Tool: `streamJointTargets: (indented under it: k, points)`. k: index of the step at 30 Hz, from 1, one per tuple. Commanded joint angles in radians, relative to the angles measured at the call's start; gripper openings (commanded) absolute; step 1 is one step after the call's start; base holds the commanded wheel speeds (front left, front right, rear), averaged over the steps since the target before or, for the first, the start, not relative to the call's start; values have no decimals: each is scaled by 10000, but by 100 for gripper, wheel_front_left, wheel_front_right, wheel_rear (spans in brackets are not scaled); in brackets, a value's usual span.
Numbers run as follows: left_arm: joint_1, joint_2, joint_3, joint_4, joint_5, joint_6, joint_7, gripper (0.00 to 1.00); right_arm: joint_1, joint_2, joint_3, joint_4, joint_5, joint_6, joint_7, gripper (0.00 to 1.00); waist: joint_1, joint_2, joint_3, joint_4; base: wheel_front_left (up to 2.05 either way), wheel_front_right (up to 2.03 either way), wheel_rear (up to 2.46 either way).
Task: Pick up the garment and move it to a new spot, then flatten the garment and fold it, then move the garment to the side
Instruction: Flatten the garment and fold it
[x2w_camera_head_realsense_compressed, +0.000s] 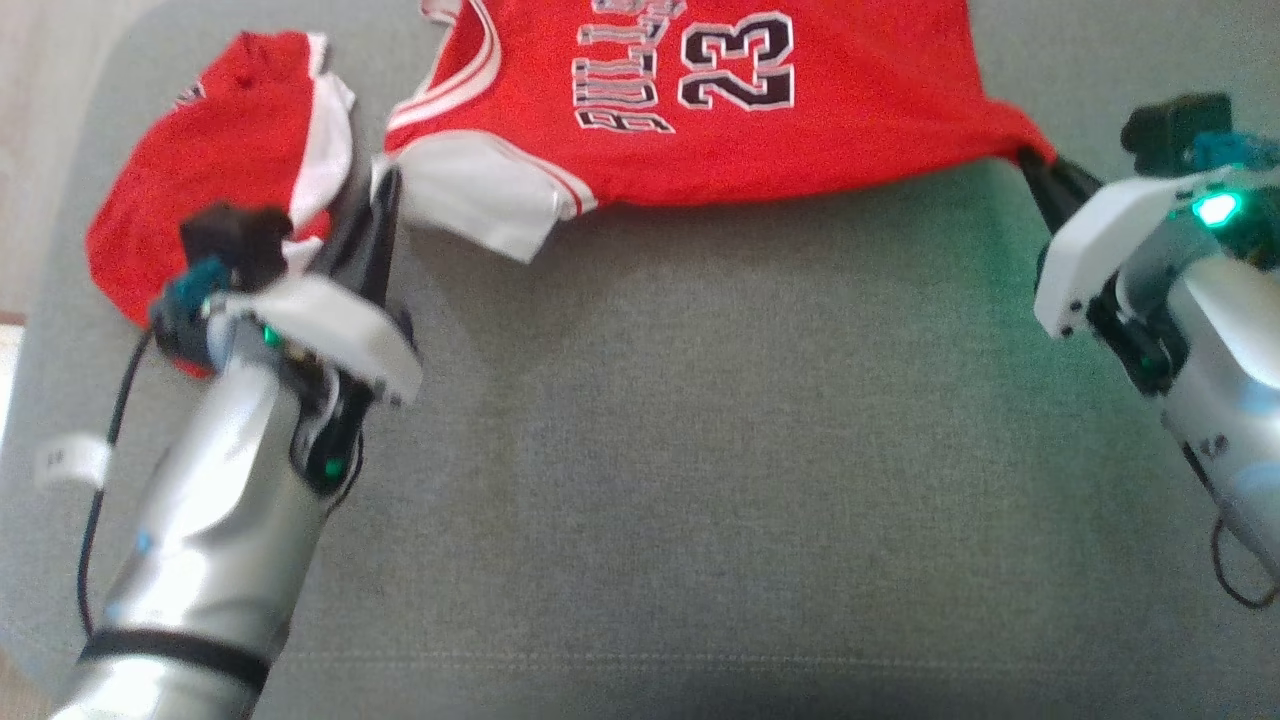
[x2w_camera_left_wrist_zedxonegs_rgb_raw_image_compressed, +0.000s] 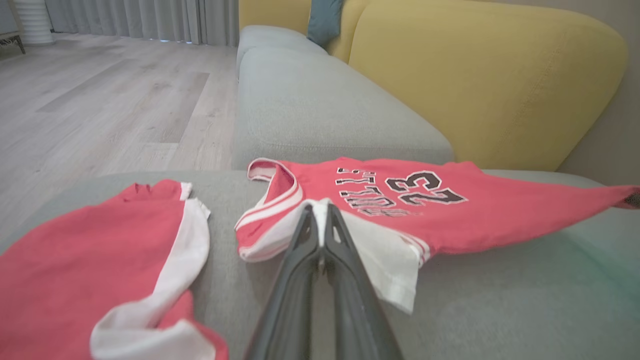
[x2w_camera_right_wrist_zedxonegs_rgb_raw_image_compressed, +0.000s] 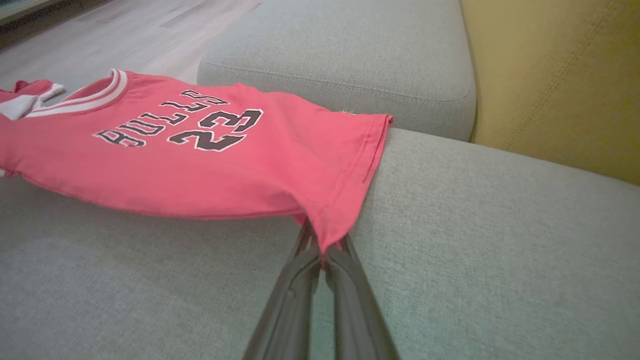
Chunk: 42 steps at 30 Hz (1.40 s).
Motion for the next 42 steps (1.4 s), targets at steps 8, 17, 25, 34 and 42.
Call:
streamJointTargets:
  k: [8,17,25,34,42]
  points:
    - [1460,1637,-1006,-1961,-1483,-27,895,0,938,-1024,1131,-674,934,65,664,0,0,0,-1195,194,0,0,0]
    - [2990,2957,-1703,-4077,-2952,-28,2182,0,1650,-2058,2226,-1432,1700,65,1410,0,0,0,-1799,150,0,0,0]
    - [4030,4131,-2200,-5933,-4112,-28,3714,0,2023,-2978,3139,-2708,2559,65,2198,0,0,0,-2254,-148,0,0,0]
    - [4844,5291,-2382,-7401,-4786,17,5060,0,2310,-3964,3963,-4157,3591,65,3551,0,0,0,-2610,-321,0,0,0]
    - [5645,6187,-2434,-8606,-5721,127,6013,0,2886,-4837,4290,-5264,4524,65,4956,0,0,0,-2936,-399,0,0,0]
